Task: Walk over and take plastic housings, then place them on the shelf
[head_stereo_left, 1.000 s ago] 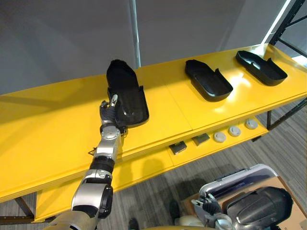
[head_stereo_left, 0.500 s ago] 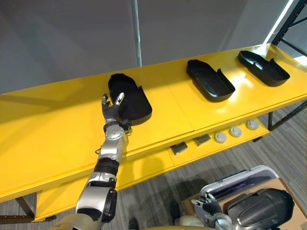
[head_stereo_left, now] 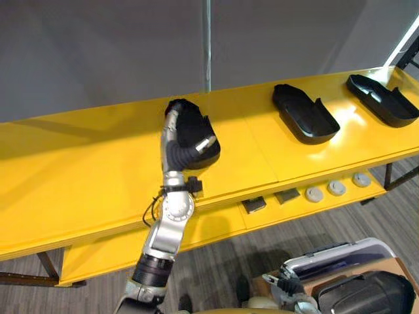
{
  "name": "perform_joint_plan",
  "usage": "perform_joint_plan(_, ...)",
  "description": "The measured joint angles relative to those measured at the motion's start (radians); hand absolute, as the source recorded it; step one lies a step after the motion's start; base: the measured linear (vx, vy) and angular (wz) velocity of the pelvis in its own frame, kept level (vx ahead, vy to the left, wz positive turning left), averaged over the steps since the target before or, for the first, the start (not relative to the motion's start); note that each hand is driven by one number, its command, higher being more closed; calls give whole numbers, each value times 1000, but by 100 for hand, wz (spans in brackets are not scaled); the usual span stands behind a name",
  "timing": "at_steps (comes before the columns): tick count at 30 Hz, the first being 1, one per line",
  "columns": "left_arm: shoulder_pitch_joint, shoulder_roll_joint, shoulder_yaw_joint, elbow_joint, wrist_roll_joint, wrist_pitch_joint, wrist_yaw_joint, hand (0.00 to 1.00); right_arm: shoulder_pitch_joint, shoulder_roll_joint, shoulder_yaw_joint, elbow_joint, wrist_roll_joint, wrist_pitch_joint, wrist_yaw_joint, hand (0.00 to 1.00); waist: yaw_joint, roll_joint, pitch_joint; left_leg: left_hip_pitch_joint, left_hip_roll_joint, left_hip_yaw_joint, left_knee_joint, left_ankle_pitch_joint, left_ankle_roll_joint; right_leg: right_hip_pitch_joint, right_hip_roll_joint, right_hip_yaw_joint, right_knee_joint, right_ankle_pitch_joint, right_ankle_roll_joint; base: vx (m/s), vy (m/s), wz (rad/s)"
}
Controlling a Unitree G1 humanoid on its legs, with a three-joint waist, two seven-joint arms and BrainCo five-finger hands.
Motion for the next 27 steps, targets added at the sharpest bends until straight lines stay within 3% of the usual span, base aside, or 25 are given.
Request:
perform_joint_plan(9, 63, 24, -51, 98, 9, -23, -106, 100, 0, -2, 27, -3, -1, 0, -5, 0, 1, 5, -2, 0, 2, 7, 1, 0, 0, -2, 2, 1, -1, 0, 0, -6, -1, -1)
perform_joint_plan(17, 56, 28, -66, 240, 32, -23, -108, 100, -1, -2, 27, -4, -1, 0, -6, 0, -1, 4, -5, -14, 2, 20, 1, 0, 0, -23, 4, 5, -1, 2, -1, -17, -4, -5)
perform_joint_plan(27, -28, 34, -63, 370, 46, 12, -105, 100, -1, -1, 25, -6, -1, 0, -7, 0, -5, 4, -6, -12, 3, 27, -1, 0, 0, -25, 13, 9, -1, 3, -3, -4, -1, -1)
